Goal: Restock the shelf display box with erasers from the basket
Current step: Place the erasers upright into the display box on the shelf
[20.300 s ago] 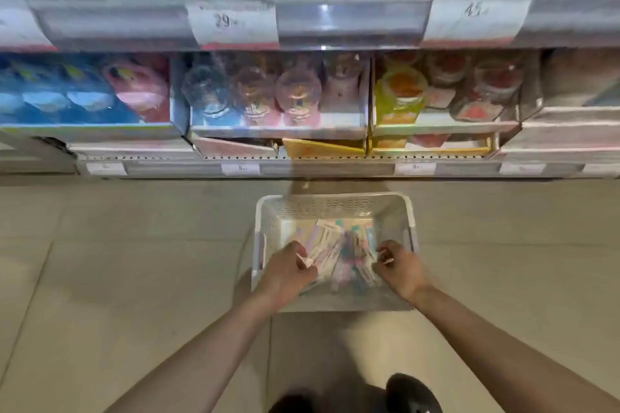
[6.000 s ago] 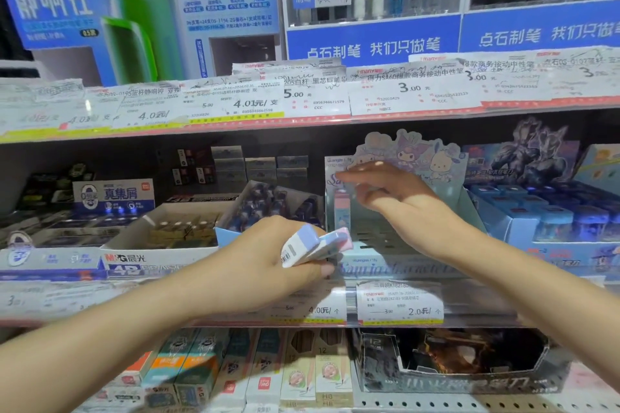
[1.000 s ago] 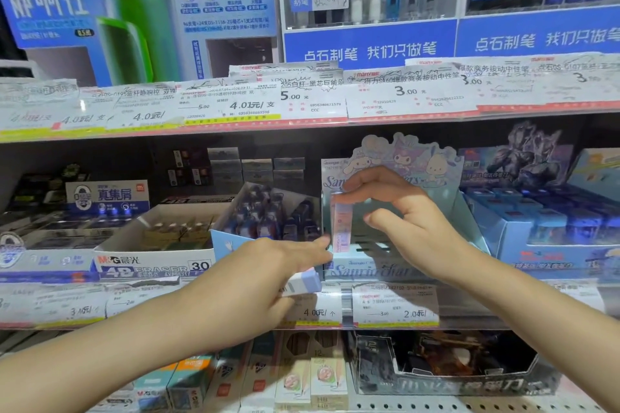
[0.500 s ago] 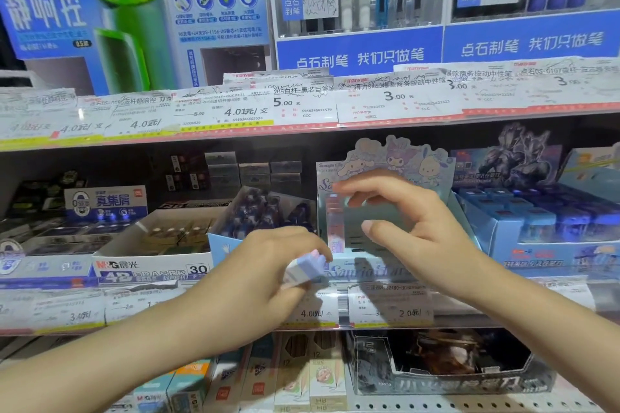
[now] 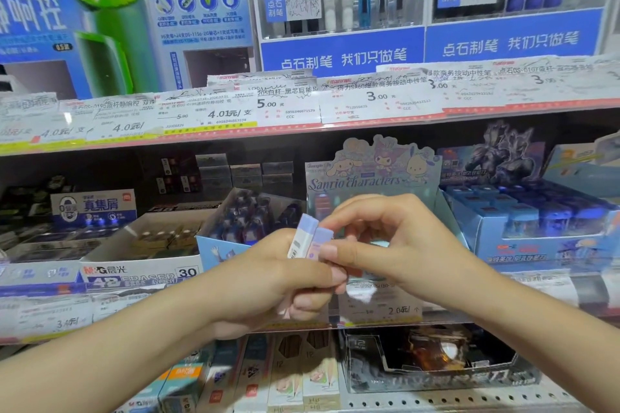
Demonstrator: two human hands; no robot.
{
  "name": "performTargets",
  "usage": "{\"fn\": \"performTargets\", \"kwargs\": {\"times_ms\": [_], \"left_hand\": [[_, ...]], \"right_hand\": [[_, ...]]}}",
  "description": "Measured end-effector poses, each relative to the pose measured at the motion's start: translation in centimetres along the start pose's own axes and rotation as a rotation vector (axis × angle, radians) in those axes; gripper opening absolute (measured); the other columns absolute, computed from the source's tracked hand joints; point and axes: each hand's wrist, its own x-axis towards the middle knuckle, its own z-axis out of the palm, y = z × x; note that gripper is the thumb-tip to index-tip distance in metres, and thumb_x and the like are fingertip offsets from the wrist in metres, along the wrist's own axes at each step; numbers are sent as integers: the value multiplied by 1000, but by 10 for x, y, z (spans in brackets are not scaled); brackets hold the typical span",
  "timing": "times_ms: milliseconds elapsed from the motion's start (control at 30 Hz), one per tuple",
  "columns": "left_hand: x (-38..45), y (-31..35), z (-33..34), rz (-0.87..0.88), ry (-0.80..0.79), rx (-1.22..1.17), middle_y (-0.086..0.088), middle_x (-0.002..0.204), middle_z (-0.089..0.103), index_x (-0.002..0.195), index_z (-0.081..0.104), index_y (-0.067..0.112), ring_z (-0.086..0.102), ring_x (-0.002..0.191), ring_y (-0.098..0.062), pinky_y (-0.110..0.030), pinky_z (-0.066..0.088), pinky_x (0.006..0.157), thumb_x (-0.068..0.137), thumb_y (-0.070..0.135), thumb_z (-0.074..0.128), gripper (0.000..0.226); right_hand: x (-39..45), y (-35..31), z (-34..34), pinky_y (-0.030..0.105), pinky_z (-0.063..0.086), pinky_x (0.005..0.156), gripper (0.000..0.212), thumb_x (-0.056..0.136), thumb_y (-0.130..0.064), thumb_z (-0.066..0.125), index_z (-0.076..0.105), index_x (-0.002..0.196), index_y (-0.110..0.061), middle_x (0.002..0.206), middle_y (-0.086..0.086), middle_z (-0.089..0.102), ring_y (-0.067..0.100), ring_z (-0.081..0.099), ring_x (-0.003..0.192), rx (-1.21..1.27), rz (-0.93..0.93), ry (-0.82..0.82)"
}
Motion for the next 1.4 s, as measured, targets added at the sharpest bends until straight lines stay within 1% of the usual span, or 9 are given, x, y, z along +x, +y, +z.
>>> {"fn": "performTargets", "kwargs": {"times_ms": [200, 467, 633, 800, 967, 1133, 1200, 1267, 1400], "left_hand": [[-1, 0, -1, -50, -81, -146, -8, 65, 59, 90, 60, -4, 45, 43, -8, -17, 38, 43, 77, 0, 58, 14], [-6, 1, -6, -22, 62, 18, -5, 60, 60, 93, 70, 1, 39, 38, -8, -16, 33, 42, 79, 20, 58, 26], [-4, 0, -14, 179, 301, 569, 5, 67, 67, 97, 71, 12, 48, 46, -3, -14, 38, 52, 90, 19, 59, 16], [-1, 2, -27, 505, 362, 1225, 3, 93, 67, 100, 71, 16, 54, 90, -1, -2, 38, 79, 79, 11, 48, 32], [6, -2, -29, 484, 397, 1334, 7, 114, 52, 126, 56, 18, 42, 100, 1, 6, 24, 85, 75, 9, 47, 52], [12, 0, -31, 453, 405, 1387, 6, 127, 48, 118, 58, 15, 48, 89, -5, -9, 38, 75, 85, 6, 51, 35], [15, 2, -32, 407, 359, 1377, 4, 106, 62, 88, 62, 13, 55, 80, -6, -25, 44, 69, 81, 0, 50, 20], [16, 1, -34, 378, 351, 1371, 3, 63, 54, 63, 48, 15, 45, 57, -6, -22, 31, 53, 79, -3, 49, 25], [16, 2, -37, 332, 316, 1318, 1, 55, 48, 61, 51, 16, 40, 48, -2, -18, 24, 46, 75, -7, 47, 27]], "right_hand": [[5, -1, -8, 31, 49, 65, 10, 76, -13, 69, 70, 81, -5, 78, 25, 69, 18, 60, 67, 87, 80, -89], [9, 5, -18, 12, 48, 56, 12, 87, -7, 52, 63, 81, -8, 70, -1, 68, 2, 62, 60, 330, 204, 1], [21, 10, -34, 16, 53, 55, 12, 88, -2, 51, 58, 88, -12, 72, 3, 66, 11, 62, 61, 201, 113, 211], [33, 24, -39, 20, 57, 58, 30, 85, 2, 56, 49, 83, -28, 86, 14, 61, 25, 63, 70, -67, 36, 293], [43, 39, -34, 27, 58, 72, 29, 87, -2, 54, 46, 82, -29, 91, 14, 63, 25, 66, 86, -237, 25, 207], [48, 48, -29, 31, 57, 81, 20, 87, -6, 55, 50, 85, -25, 84, -3, 60, 21, 65, 87, -332, 36, 146], [50, 52, -29, 34, 55, 83, 11, 88, -8, 56, 54, 94, -16, 86, 0, 62, 23, 66, 87, -386, 36, 133], [52, 55, -28, 33, 54, 82, 11, 88, -9, 56, 54, 98, -13, 84, -3, 61, 21, 65, 84, -421, 35, 123], [51, 57, -26, 31, 52, 82, 12, 88, -8, 55, 56, 100, -10, 88, 1, 63, 22, 65, 86, -413, 38, 132]]}}
